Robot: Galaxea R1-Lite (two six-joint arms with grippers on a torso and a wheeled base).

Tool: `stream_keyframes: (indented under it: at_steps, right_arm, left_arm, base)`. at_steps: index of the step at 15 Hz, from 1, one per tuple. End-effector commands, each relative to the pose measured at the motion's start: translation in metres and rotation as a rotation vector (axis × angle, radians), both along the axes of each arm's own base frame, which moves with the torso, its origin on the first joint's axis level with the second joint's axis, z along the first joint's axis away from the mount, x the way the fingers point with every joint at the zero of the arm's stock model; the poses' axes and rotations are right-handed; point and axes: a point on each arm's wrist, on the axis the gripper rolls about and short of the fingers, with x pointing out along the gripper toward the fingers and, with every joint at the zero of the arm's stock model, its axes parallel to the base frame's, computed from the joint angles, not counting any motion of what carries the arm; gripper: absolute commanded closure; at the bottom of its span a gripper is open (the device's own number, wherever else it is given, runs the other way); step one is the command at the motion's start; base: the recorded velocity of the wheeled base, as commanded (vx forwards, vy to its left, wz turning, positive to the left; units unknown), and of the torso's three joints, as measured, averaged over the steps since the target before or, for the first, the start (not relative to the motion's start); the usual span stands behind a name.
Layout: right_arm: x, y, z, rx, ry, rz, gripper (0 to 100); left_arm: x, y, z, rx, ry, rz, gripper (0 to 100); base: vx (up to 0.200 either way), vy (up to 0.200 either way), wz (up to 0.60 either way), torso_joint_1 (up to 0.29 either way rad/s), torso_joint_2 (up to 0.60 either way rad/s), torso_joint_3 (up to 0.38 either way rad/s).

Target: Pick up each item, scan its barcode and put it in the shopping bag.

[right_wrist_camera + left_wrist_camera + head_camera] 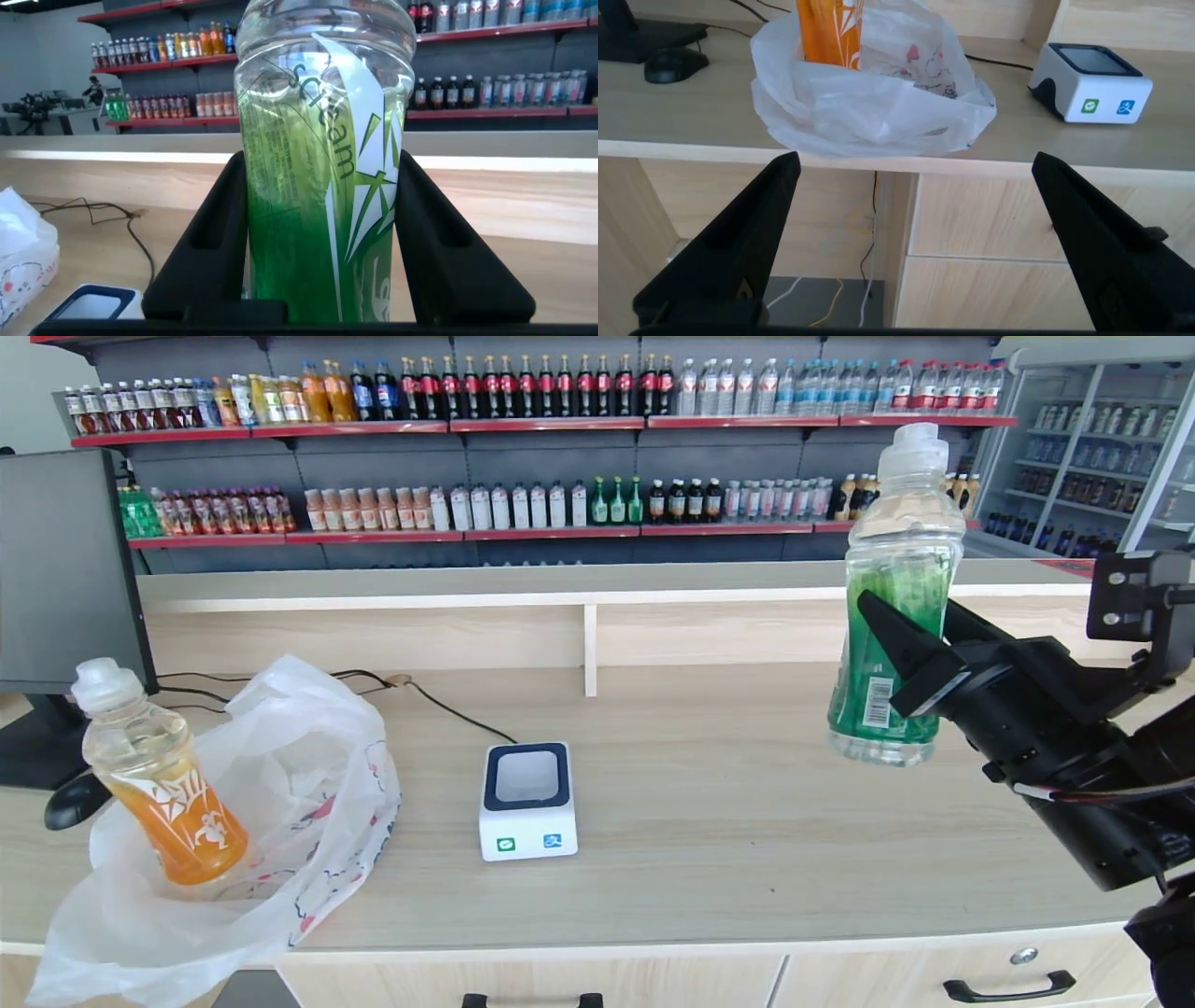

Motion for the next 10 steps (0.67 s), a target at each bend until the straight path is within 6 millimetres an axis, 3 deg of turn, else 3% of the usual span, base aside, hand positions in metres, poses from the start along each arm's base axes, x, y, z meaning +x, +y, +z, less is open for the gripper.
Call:
stream_keyframes:
  at_steps: [1, 10]
  right_arm:
    - [-0.0049, -0.0021, 0.0034, 0.007, -0.013, 0.001, 100]
    - [-0.0055, -0.0019, 0.0059, 0.038, -0.014, 0.015, 100]
  left_arm:
    - [0.0, 0.0, 0.0, 0.0, -0.001, 0.0, 0]
    - [0.0, 0.0001, 0.0, -0.022, -0.001, 0.003, 0]
  base:
    - [0.0, 0.2, 0.0, 0.002, 0.0, -0.002]
    - [0.0, 0.2, 0.0, 0.002, 0.0, 0.002]
